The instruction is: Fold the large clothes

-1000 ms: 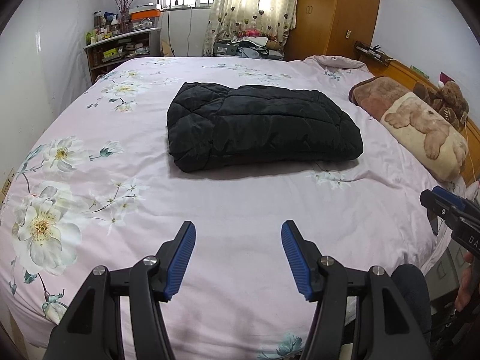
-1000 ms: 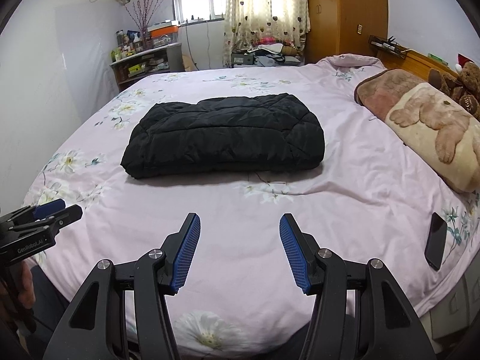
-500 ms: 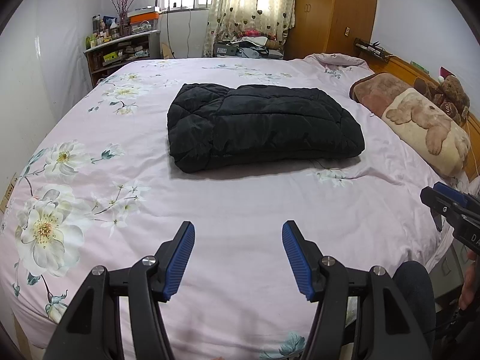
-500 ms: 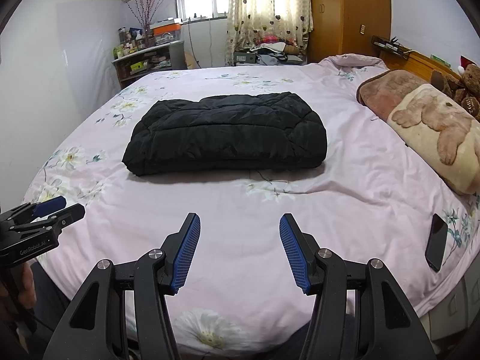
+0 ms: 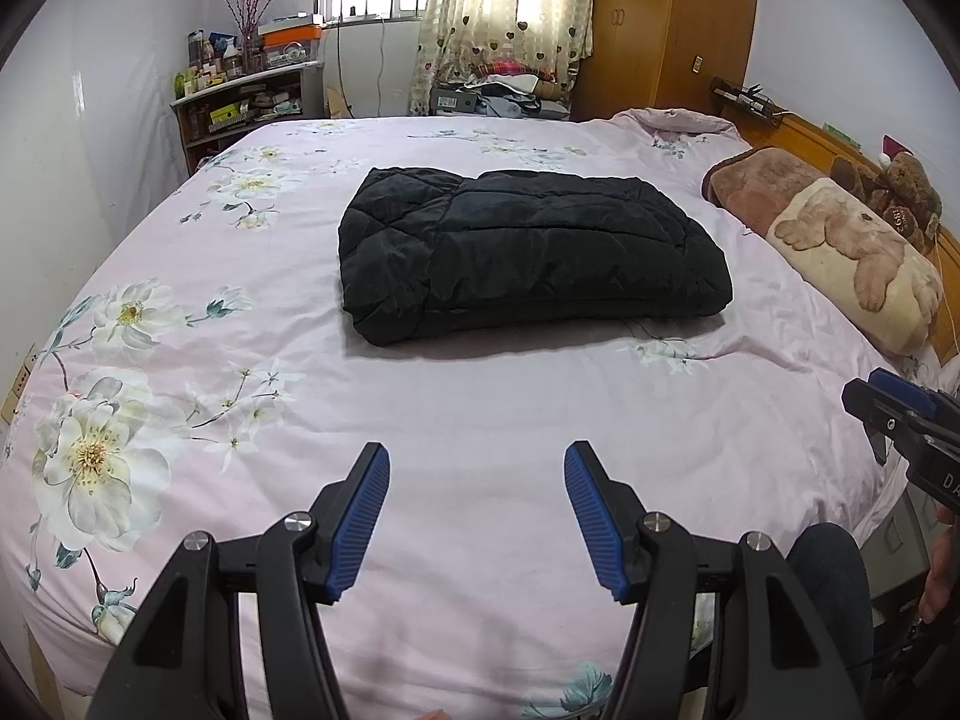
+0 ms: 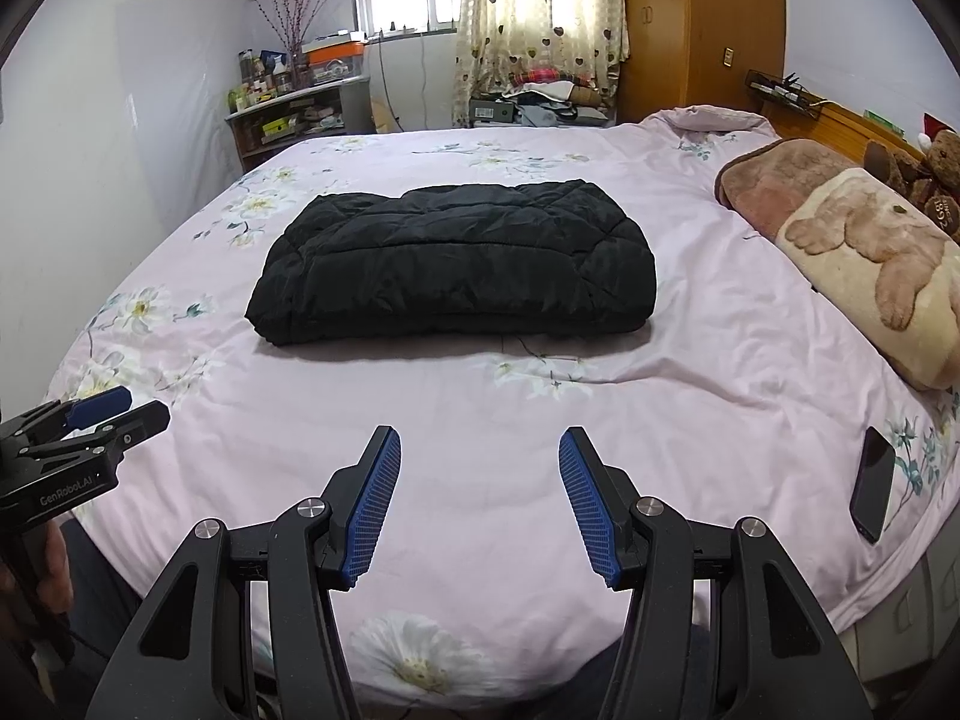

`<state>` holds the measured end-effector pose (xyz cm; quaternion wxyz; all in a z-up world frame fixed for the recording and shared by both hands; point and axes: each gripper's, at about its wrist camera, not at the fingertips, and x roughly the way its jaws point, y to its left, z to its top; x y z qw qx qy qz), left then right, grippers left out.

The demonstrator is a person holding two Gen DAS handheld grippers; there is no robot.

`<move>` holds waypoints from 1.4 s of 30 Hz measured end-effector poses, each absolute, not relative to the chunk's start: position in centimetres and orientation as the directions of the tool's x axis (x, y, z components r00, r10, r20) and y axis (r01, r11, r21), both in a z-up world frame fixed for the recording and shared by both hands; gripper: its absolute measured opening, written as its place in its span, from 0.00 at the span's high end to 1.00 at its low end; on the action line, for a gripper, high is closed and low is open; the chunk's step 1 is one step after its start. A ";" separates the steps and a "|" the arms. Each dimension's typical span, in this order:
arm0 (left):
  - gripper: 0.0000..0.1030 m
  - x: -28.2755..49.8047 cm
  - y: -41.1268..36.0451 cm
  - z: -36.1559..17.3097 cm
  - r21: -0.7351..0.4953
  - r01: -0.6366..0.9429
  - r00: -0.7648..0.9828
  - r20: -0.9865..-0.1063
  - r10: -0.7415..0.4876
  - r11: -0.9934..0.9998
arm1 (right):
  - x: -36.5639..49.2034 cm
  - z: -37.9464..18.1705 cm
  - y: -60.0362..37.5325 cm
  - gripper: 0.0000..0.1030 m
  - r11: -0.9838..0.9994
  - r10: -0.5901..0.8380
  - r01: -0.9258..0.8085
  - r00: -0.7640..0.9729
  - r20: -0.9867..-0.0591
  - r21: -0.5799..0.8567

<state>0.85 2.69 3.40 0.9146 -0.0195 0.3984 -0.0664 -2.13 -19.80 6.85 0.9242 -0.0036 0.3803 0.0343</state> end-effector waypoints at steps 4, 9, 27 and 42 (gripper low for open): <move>0.39 0.9 2.6 3.4 -0.093 0.107 0.670 -0.729 -0.141 0.990 | -2.1 6.9 -19.8 0.46 0.998 0.062 -0.067 0.708 -0.703 0.020; 0.39 0.9 2.6 3.4 -0.088 0.108 0.672 -0.728 -0.138 0.990 | -2.2 6.9 -19.6 0.46 0.997 0.062 -0.069 0.709 -0.703 0.019; 0.39 1.4 3.2 3.1 -0.072 0.110 0.660 -0.740 -0.127 0.991 | -2.2 6.8 -20.2 0.46 0.997 0.068 -0.082 0.702 -0.709 0.014; 0.39 1.3 2.9 2.6 -0.077 0.132 0.651 -0.745 -0.145 0.988 | -2.2 6.8 -20.1 0.46 0.997 0.067 -0.082 0.704 -0.707 0.013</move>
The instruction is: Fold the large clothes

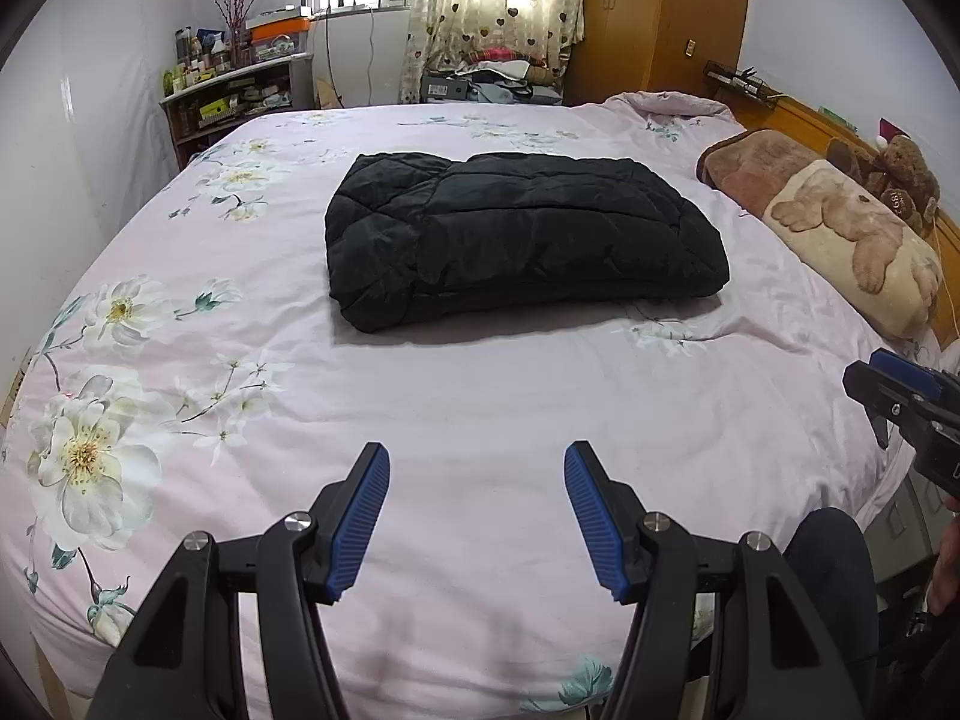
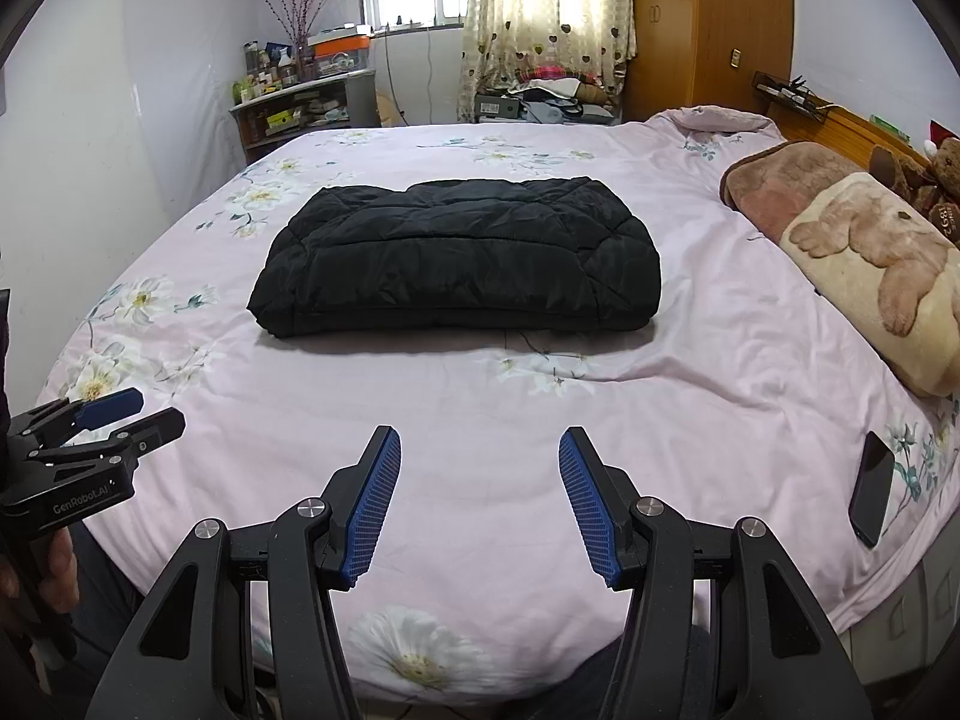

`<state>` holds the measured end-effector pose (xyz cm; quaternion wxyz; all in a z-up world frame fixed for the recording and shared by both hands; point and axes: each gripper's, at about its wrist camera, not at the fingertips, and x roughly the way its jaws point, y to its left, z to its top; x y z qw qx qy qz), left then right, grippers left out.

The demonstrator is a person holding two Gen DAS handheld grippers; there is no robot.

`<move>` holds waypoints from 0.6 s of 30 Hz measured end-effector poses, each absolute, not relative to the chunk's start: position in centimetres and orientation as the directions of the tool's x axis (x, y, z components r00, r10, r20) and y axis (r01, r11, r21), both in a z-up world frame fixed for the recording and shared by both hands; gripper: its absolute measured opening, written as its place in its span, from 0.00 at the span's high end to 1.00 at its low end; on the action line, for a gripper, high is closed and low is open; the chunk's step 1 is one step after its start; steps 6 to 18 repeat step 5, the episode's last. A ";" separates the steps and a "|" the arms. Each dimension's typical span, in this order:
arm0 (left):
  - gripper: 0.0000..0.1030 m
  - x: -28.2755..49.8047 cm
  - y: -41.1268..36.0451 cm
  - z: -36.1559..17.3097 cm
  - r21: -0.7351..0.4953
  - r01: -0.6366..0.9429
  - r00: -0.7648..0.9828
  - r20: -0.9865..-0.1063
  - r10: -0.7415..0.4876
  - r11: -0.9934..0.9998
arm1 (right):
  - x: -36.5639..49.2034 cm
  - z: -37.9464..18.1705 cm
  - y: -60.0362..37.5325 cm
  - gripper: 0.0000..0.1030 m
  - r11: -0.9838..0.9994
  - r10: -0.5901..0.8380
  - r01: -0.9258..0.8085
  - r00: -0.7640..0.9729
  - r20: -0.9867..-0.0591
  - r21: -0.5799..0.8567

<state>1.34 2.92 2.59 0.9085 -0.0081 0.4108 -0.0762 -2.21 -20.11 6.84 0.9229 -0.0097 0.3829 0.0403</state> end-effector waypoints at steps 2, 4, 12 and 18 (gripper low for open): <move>0.39 1.3 2.9 2.6 -0.085 0.132 0.652 -0.743 -0.151 0.988 | -2.1 6.9 -20.2 0.46 0.997 0.068 -0.082 0.703 -0.708 0.014; 0.39 1.3 3.0 2.6 -0.086 0.132 0.653 -0.742 -0.152 0.988 | -2.1 6.9 -20.2 0.46 0.997 0.067 -0.081 0.703 -0.708 0.013; 0.39 1.3 3.0 2.7 -0.088 0.131 0.652 -0.743 -0.153 0.987 | -2.1 6.9 -20.3 0.46 0.996 0.068 -0.083 0.702 -0.708 0.014; 0.39 1.3 3.0 2.7 -0.088 0.131 0.652 -0.743 -0.153 0.987 | -2.1 6.9 -20.3 0.46 0.996 0.068 -0.083 0.702 -0.708 0.014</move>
